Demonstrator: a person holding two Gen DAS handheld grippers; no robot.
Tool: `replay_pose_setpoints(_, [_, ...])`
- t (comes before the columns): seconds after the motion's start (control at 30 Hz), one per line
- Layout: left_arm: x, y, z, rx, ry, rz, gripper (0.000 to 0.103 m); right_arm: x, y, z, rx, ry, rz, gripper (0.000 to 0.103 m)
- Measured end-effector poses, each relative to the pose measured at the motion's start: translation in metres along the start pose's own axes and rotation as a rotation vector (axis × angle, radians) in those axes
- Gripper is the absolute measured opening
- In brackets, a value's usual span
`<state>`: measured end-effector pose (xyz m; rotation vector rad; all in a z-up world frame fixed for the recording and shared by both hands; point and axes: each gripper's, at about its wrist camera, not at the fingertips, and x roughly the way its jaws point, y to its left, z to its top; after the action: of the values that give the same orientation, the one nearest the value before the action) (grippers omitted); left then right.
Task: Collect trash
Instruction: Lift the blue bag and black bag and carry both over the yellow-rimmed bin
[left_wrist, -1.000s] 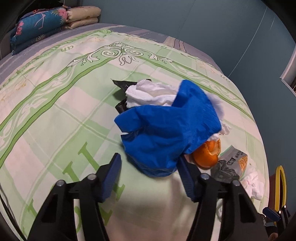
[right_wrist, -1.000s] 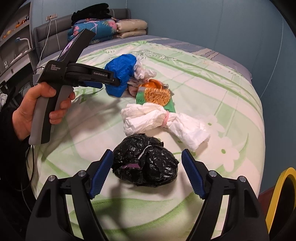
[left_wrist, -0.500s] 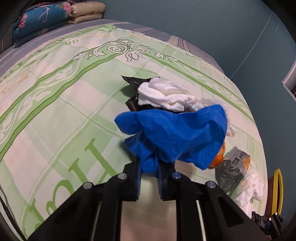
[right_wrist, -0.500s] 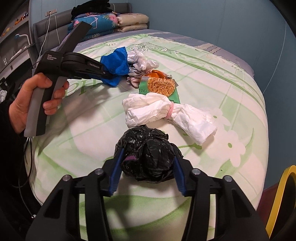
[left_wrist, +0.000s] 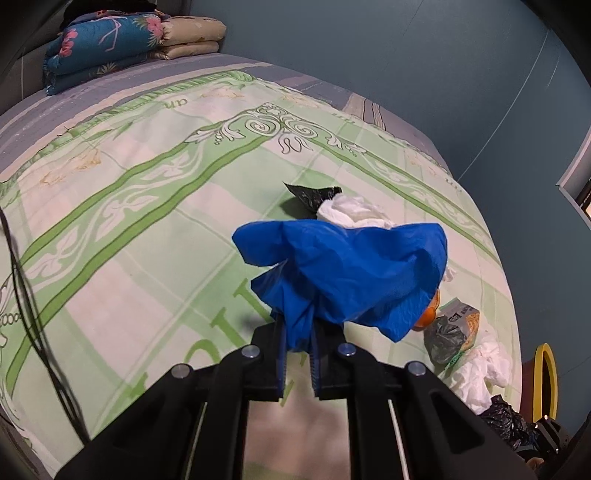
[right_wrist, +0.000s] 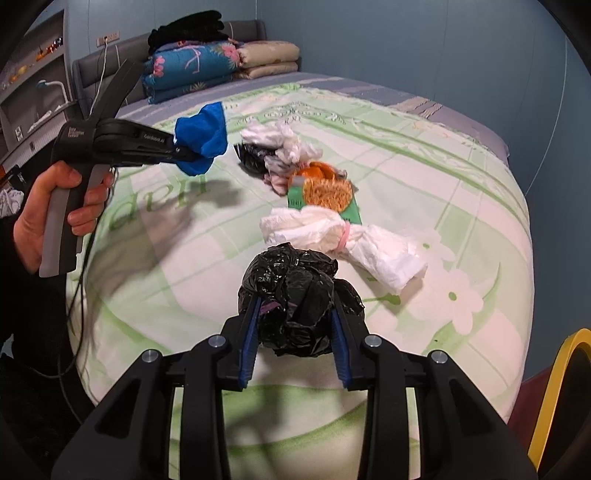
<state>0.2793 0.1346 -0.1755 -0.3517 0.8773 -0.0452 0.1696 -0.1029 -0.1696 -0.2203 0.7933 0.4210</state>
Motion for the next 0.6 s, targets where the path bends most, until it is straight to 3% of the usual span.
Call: replay_pose_setpoints(0.6, [-0.072, 0.005, 0.000, 0.009, -0.116, -0.014, 0.009, -0.076, -0.023, 0.007, 0.090, -0.150, -0.041, 0.032])
